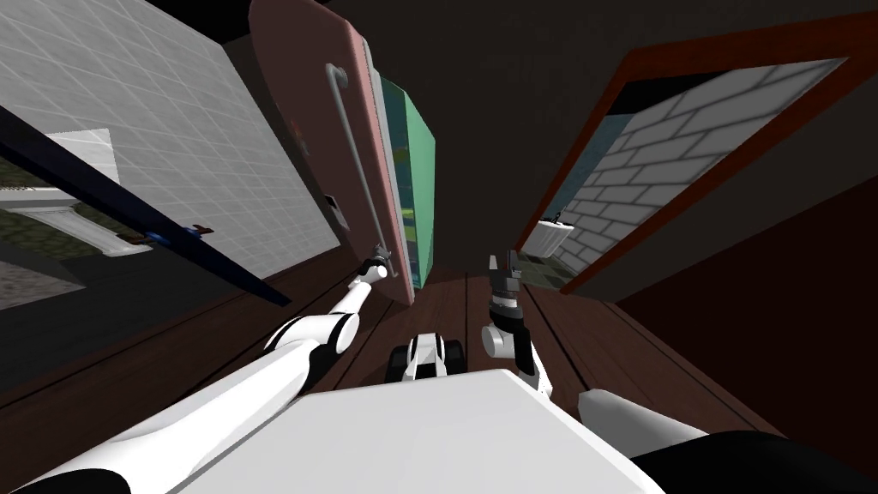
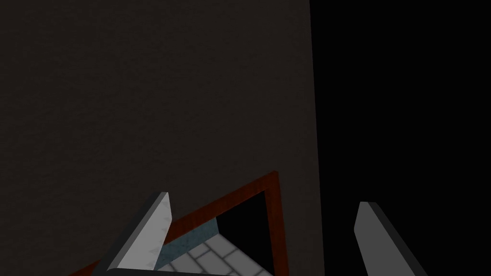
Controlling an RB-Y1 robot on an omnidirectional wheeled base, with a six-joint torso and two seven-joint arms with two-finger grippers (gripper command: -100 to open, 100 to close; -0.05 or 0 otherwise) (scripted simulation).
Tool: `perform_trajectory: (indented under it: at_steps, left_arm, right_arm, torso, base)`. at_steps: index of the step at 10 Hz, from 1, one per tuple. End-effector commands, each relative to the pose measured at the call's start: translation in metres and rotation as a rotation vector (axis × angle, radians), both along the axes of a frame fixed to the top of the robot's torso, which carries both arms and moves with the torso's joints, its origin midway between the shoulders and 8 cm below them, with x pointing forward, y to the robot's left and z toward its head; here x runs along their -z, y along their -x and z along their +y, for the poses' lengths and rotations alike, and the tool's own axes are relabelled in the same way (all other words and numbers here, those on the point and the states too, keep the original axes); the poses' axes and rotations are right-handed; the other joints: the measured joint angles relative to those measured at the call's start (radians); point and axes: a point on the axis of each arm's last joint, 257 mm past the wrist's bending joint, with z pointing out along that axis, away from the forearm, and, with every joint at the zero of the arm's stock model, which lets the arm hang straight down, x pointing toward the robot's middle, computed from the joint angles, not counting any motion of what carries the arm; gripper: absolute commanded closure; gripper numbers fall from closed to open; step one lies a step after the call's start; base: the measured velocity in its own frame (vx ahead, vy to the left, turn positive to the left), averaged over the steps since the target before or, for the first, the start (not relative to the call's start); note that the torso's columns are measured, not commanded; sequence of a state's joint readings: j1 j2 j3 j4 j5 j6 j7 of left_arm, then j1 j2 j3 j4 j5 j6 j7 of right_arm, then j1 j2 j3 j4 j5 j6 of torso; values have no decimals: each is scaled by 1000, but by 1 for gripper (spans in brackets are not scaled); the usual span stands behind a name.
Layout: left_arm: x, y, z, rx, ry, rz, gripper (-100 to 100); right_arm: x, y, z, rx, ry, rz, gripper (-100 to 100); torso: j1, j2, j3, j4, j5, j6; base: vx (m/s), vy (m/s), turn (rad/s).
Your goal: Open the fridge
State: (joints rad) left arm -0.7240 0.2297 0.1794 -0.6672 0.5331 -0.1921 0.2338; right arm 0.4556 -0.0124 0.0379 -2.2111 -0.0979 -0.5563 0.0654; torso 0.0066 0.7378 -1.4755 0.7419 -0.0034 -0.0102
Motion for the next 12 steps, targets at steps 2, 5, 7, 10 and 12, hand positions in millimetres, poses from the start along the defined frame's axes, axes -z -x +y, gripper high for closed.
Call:
perform_trajectory:
  at_steps: [2,5,7,10,12]
  left_arm:
    - [-3,1,3,52,-33,6,100]
    - [1,3,-1,80,-6,16,100]
    - [4,3,-14,99,-2,20,100]
    - [4,3,-39,144,-4,20,100]
    - [4,3,-52,167,-5,20,100]
  right_arm:
    - [0,0,0,0,0,0,0]
    - [0,0,0,0,0,0,0]
    - [0,0,0,0,0,0,0]
    - [0,0,0,0,0,0,0]
    - [0,0,0,0,0,0,0]
  torso:
    - [-3,-7,-4,-1,0,5]
    - [-7,-3,-2,-3,0,9]
    - [-16,-5,-3,-5,0,11]
    - [0,-3,-3,-3,2,9]
    - [-5,-5,-4,-4,1,6]
  base:
    - [-175,212,-101]
    - [-147,201,-64]
    - [-65,131,-36]
    - [-106,306,-140]
    - [-122,282,-70]
